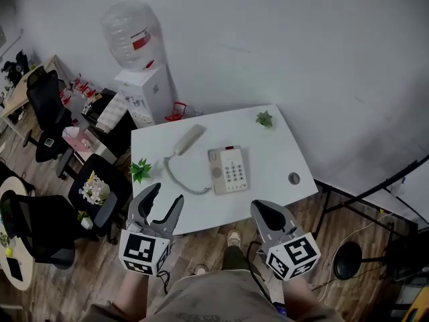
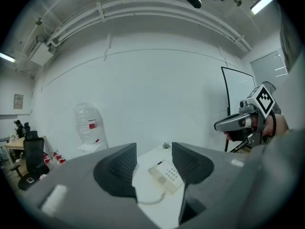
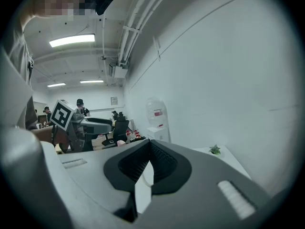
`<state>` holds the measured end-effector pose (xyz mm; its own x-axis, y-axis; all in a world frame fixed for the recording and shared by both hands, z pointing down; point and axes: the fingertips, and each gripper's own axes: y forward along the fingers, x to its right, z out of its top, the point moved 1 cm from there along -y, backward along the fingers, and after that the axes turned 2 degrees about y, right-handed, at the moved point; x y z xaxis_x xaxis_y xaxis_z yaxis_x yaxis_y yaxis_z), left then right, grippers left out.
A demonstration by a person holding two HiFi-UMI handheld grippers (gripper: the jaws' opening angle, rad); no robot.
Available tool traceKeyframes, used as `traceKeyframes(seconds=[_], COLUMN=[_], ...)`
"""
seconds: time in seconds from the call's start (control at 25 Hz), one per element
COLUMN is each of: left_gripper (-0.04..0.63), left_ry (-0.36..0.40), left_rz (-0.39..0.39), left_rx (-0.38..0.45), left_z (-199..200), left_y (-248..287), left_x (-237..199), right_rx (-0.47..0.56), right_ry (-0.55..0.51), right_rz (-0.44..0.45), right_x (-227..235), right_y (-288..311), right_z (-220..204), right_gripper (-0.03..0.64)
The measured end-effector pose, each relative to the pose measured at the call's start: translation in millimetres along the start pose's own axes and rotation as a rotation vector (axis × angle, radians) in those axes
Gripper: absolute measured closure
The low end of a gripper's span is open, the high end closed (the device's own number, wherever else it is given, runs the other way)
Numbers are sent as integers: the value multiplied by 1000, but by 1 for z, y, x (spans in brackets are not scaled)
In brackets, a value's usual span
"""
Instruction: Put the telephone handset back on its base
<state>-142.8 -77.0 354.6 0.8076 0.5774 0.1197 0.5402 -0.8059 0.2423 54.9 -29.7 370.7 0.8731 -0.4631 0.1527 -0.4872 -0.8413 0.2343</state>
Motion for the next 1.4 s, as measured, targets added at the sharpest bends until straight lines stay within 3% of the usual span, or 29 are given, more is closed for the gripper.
traceKeyframes(seconds=[0.4, 0.64, 0.96, 1.4], left_gripper=[365, 367, 367, 367], left_ry=[-35, -49, -64, -18], left_rz=[97, 206, 254, 215], left_rx=[-75, -55, -67, -99], left_z=[16, 30, 30, 23], left_y=[112, 141, 144, 155], left_x=[-4, -12, -29, -67], right_rx=[-52, -62, -59, -90], right_ry=[-41, -38, 14, 26], right_rz=[125, 201, 277, 228], right_x=[113, 154, 154, 149], right_y=[72, 105, 136, 153], right_z=[30, 38, 46, 41], right_gripper=[589, 589, 589, 589])
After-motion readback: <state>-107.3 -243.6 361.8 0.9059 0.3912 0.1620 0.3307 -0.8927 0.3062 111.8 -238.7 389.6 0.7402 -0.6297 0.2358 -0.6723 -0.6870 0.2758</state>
